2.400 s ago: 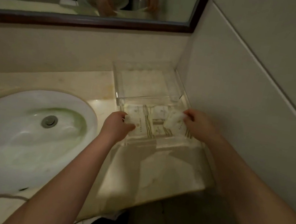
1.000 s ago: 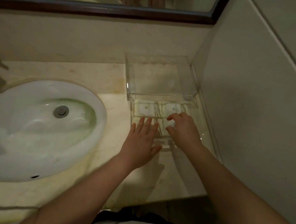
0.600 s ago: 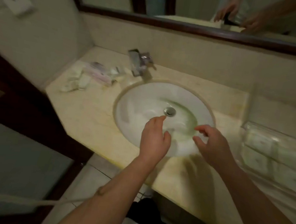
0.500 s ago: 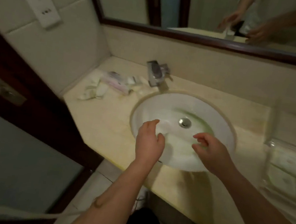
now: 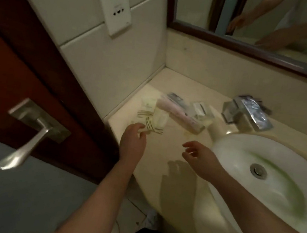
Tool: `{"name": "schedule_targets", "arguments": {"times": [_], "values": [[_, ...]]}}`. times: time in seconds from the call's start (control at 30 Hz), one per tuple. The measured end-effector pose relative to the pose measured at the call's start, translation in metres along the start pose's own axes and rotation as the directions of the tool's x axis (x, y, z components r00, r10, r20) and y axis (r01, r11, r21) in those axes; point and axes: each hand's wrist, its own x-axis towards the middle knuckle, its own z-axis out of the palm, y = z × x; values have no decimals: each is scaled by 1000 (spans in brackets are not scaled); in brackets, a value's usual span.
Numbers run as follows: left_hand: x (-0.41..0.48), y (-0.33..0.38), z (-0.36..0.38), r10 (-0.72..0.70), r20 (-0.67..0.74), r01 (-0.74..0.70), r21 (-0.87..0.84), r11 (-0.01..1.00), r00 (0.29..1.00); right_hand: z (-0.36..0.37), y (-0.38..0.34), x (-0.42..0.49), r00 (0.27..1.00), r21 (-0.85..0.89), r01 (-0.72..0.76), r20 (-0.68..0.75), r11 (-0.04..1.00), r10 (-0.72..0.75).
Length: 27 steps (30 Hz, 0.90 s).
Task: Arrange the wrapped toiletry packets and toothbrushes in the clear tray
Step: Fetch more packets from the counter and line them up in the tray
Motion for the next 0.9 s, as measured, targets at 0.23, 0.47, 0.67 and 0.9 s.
{"name": "schedule_targets", "arguments": {"times": [0.23,0.47,0.67,0.9], "values": [[70,-31,15,34,219,-92,258,962,975,29,-39,70,997,-85,-81,-11,993,80],[79,-41,15,-5,91,-28,358,933,996,51,-59,120,968,-61,-209,-156,976,198],[91,-47,13,-113,150,46,388,920,982,75,-68,140,940,-240,-271,-274,932,203],[104,-47,-6,-270,316,279,19,960,910,73,-63,142,964,103,-212,-142,972,225]]}}
